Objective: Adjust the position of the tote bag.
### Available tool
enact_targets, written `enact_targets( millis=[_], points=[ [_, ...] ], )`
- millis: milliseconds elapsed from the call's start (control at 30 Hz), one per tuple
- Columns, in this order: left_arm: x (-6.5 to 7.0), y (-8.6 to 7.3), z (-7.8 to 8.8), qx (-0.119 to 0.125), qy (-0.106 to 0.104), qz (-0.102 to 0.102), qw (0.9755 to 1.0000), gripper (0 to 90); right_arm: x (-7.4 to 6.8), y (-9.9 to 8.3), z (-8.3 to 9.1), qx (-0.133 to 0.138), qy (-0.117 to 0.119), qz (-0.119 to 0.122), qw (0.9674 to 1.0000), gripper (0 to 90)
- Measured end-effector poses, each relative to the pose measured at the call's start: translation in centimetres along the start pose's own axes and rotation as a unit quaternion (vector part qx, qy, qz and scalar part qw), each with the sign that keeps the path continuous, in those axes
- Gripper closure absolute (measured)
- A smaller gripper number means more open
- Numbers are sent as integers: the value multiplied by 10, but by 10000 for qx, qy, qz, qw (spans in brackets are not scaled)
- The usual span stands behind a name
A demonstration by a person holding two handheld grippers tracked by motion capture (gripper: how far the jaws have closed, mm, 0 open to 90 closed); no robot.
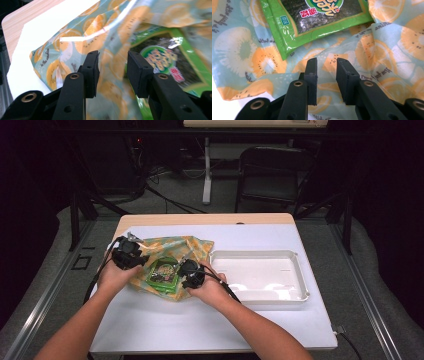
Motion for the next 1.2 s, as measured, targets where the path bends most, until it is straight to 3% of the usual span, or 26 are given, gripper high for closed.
enact_targets(
  millis=[133,267,367,400,467,767,867,1000,1200],
  points=[
    [8,-7,10,68,-220,-65,9997,687,0,0,1,45,-19,-9,10000,708],
    [19,-23,13,-145,-519,-98,9985,745,1,1,-1,64,-30,-57,10000,706],
    [23,-30,12,-146,-577,-89,9982,766,1,0,-1,74,-27,-74,9999,705],
    [24,-37,10,-308,-594,-119,9977,770,1,0,-1,93,-37,-84,9999,704],
    [25,-40,9,-296,-593,-91,9978,778,1,0,-1,83,-34,-82,9999,704],
    [27,-66,1,-679,-784,56,9946,770,0,-3,-1,106,-12,-100,9999,697],
    [28,-64,0,-622,-837,114,9945,740,-1,-3,0,118,4,-90,9999,695],
    [29,-50,0,-395,-922,368,9943,686,-3,0,3,235,12,-112,9997,690],
    [30,-41,-7,-355,-883,401,9947,619,-4,2,6,360,42,-131,9993,679]
  ],
)
Point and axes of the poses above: each handheld gripper's, and its own axes: z roughly backward along the jaws, y roughly out of its top, x roughly to its right, the point moved 7 cm from there along -z, roughly forward along the jaws, and after that the axes turned 2 degrees about -z, right-handed, at the moved point
